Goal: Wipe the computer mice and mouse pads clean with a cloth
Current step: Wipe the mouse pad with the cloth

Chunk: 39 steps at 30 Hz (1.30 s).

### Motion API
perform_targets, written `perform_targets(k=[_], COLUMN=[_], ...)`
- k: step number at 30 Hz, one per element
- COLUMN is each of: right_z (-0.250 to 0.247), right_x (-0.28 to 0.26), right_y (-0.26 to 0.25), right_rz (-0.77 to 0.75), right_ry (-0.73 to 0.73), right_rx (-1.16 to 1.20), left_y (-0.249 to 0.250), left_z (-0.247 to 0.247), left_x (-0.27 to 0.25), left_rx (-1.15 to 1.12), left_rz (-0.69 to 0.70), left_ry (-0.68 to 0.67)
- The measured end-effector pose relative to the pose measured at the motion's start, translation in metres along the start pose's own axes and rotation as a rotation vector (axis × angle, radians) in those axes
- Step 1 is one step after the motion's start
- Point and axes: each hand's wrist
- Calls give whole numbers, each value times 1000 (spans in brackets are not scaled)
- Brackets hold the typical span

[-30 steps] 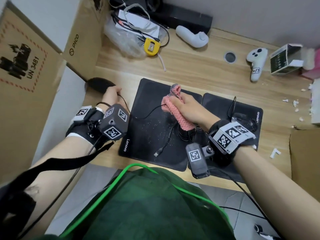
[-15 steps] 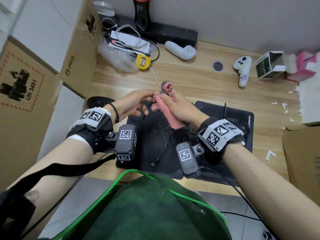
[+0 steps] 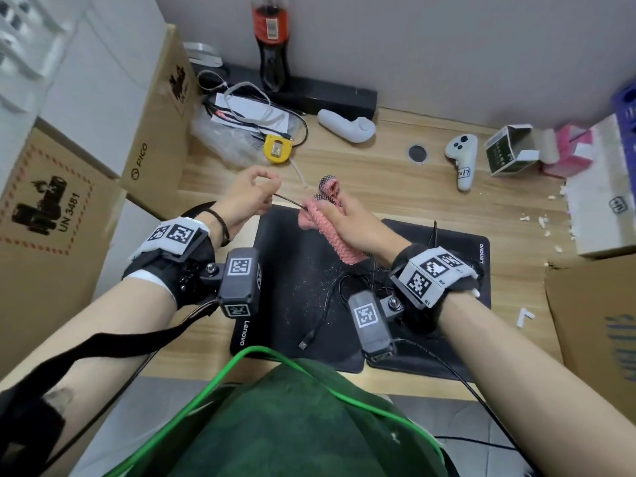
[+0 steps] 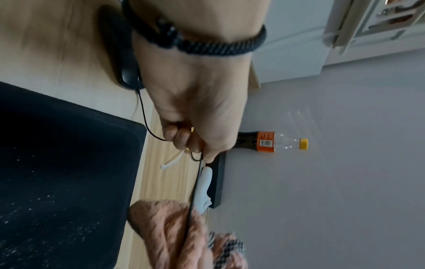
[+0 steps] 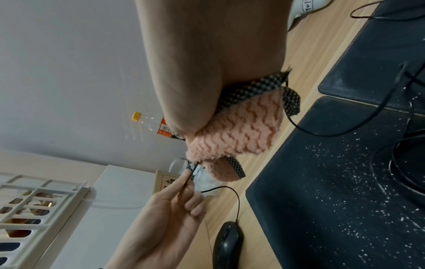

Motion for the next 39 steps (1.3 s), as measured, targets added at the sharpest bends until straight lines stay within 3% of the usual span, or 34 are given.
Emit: perform_targets(k=[7, 10, 13, 16, 19, 23, 26, 28, 33, 36, 39], right_z=[-17, -33, -45, -42, -30, -9, 8, 15, 24, 30, 32], right_x=[-3, -10, -20, -17, -10, 0, 13, 20, 27, 25, 21], right_y=[9, 17, 31, 40, 34, 5, -15, -23, -31, -28, -23], right_rz=[20, 38, 96, 140, 168, 122, 93, 90, 104, 70, 40], right_ry=[-25, -29, -5, 35, 27, 10, 3, 10, 10, -23, -71], right_rx=[-108, -111, -66, -8, 44, 96, 139, 157, 118, 96, 38], left_y=[-5, -2, -5, -9, 0, 21, 27, 24, 10, 1, -3], left_z=[-33, -52, -76, -76, -57, -30, -18, -13, -20, -32, -45], left_x=[26, 34, 39, 44, 36, 15, 4, 0, 0, 2, 3], left_rx=[-11, 35, 111, 84, 123, 173, 342, 487, 508, 470, 416], left_rz=[59, 48, -50, -73, 13, 125, 60, 16, -33, -17, 35], left_ry=[175, 410, 636, 548, 406, 110, -194, -327, -235, -238, -150])
Point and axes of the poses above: each hand's wrist, its own x-axis towards the middle knuckle, its own z-axis out of the palm, y = z × x, and after that the axes turned 6 degrees about -x, right-handed
